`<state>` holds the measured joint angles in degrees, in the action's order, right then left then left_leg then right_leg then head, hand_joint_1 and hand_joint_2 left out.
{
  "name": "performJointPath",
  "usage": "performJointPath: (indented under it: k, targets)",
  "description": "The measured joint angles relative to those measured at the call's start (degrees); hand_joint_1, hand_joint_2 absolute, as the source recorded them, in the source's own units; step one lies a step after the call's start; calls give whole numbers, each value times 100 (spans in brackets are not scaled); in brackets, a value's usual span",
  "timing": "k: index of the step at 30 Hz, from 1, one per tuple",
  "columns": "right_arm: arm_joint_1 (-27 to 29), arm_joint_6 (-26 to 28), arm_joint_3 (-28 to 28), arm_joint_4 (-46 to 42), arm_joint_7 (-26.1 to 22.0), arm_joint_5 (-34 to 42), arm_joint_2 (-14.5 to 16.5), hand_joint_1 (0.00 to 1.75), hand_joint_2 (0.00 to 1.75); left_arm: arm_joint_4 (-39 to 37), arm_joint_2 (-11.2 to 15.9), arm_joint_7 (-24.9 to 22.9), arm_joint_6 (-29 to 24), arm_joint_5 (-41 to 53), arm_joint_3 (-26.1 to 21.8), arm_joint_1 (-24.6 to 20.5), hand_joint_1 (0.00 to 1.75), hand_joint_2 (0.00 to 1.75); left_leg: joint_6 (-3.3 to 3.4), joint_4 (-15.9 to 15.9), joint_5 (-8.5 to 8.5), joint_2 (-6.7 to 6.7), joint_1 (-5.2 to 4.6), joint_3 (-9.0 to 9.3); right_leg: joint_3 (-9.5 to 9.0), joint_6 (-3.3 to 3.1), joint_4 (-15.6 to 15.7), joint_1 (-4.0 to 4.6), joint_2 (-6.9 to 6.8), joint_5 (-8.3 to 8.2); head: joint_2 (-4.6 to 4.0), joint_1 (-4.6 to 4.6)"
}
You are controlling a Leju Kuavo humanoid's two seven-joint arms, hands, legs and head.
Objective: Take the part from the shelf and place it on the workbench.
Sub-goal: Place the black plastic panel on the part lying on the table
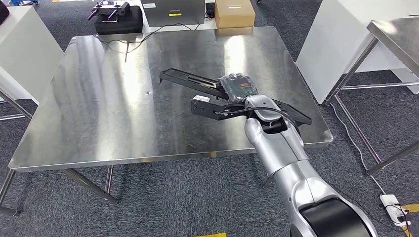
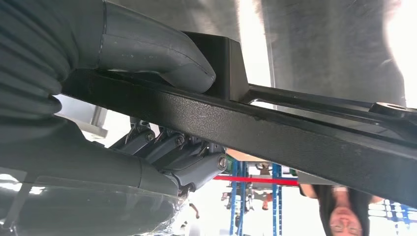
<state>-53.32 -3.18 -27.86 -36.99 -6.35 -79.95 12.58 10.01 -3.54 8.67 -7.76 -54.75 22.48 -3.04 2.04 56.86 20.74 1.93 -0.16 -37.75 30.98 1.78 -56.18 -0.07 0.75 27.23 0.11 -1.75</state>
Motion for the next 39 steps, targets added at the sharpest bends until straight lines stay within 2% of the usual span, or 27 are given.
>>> performJointPath:
  k: [20, 25, 29, 31, 32, 34, 35, 36, 37, 39]
  targets:
    - [-87, 20, -191, 219, -28, 6, 154, 175, 175, 0, -1, 163, 145, 0, -15, 2, 0, 175, 0, 1, 0, -2, -2, -1, 1, 0, 1, -4, 0, 0, 0, 0]
    - [-81, 16, -210, 219, -29, 7, 151, 175, 175, 0, -1, 172, 160, 0, -49, 2, 0, 175, 30, 35, 29, -3, -27, -15, -2, 10, 8, -27, 3, 1, 0, -2]
    - [-79, 6, -213, 215, -29, 6, 144, 175, 175, 0, -3, 175, 160, 0, -93, 2, 0, 175, 89, 7, 47, -9, -24, 11, -5, 49, 11, -42, 3, 28, 0, -1]
    - [-81, 5, -215, 211, -29, 7, 135, 175, 175, 0, -5, 178, 160, 0, -104, 1, 0, 175, 133, -48, 39, -27, 10, 63, 111, 50, -256, -34, -6, 166, 0, 9]
    - [-80, 5, -217, 210, -29, 7, 127, 175, 175, 0, -7, 179, 160, 0, -105, 0, 0, 175, 149, -62, 38, -36, 22, 81, 270, 33, -580, -37, -11, 307, 0, 16]
    - [-57, 2, -222, 213, -29, 7, 102, 175, 175, 0, -6, 181, 160, 0, -107, -3, 0, 175, 164, -61, 50, -46, 22, 84, 700, 3, -1395, -46, -13, 615, 0, 27]
    - [-33, -1, -224, 215, -28, 7, 84, 175, 175, 0, -6, 182, 160, 0, -108, -3, 0, 175, 162, -60, 58, -47, 22, 85, 865, 14, -1670, -51, -14, 688, 0, 27]
    - [-10, -3, -226, 216, -28, 7, 66, 175, 175, 0, -6, 182, 160, 0, -108, -2, 0, 175, 156, -57, 67, -47, 22, 87, 924, 45, -1727, -54, -14, 664, 0, 31]
    - [4, -4, -228, 217, -27, 7, 50, 175, 175, 0, -6, 183, 160, 0, -108, -1, 0, 175, 144, -52, 79, -45, 22, 91, 865, 89, -1538, -57, -15, 547, 0, 34]
    - [9, -5, -229, 216, -27, 10, 29, 175, 175, 0, -8, 182, 160, 3, -108, 0, 0, 175, 104, -27, 109, -42, 16, 103, 507, 151, -697, -59, -25, 186, 0, 40]
